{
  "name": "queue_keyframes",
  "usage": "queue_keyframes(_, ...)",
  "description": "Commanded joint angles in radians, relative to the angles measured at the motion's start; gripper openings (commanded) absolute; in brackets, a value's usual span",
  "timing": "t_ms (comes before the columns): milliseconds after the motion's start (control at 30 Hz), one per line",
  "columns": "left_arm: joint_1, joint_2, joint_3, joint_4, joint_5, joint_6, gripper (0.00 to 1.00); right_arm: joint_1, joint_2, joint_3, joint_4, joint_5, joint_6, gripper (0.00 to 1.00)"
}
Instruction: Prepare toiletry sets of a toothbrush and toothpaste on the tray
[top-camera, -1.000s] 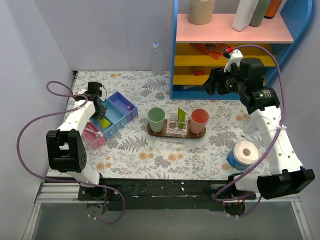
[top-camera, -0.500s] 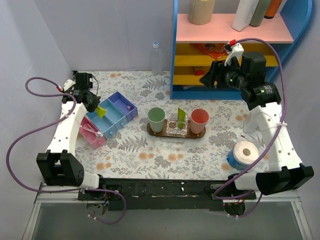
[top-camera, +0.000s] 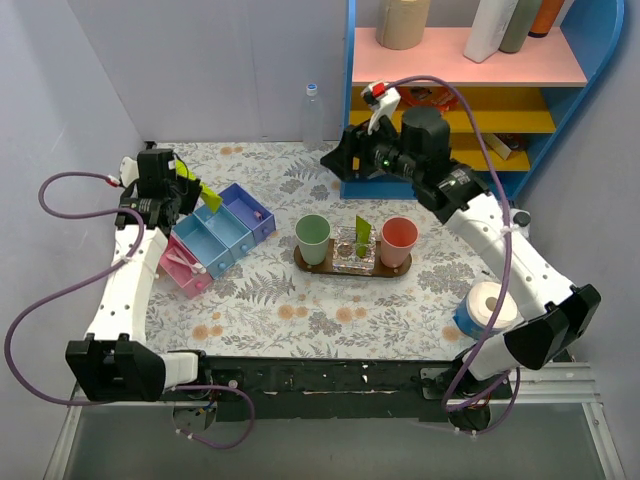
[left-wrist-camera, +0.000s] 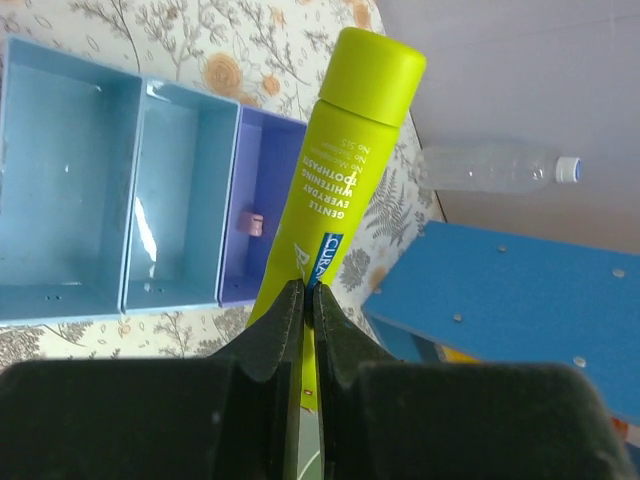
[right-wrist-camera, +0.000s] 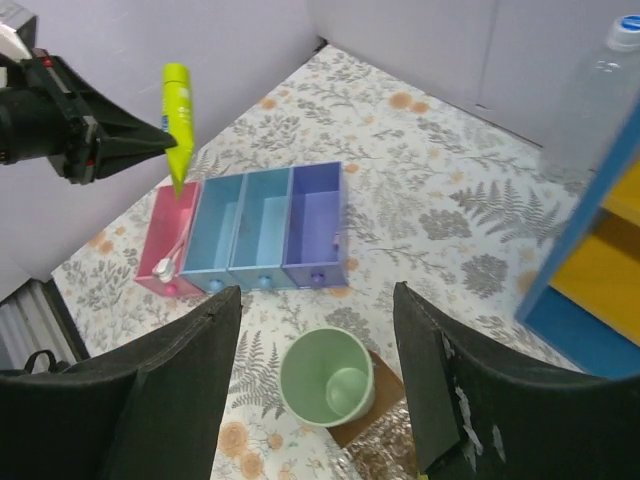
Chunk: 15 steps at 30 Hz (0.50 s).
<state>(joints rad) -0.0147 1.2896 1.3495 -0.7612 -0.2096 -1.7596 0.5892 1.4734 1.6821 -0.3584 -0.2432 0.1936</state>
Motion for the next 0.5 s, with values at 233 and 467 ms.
queue_keyframes(233,0.005,-0.278,-0.271,0.319,0.15,-0.141,0.0,0.28,0.07,-0.133,0.328,0.091,0.078,0.69)
queue_keyframes(467,0.005,-0.361,-0.375,0.316,0.208,-0.241,0.0,0.408,0.226,-0.05,0.3,0.169,0.047,0.67)
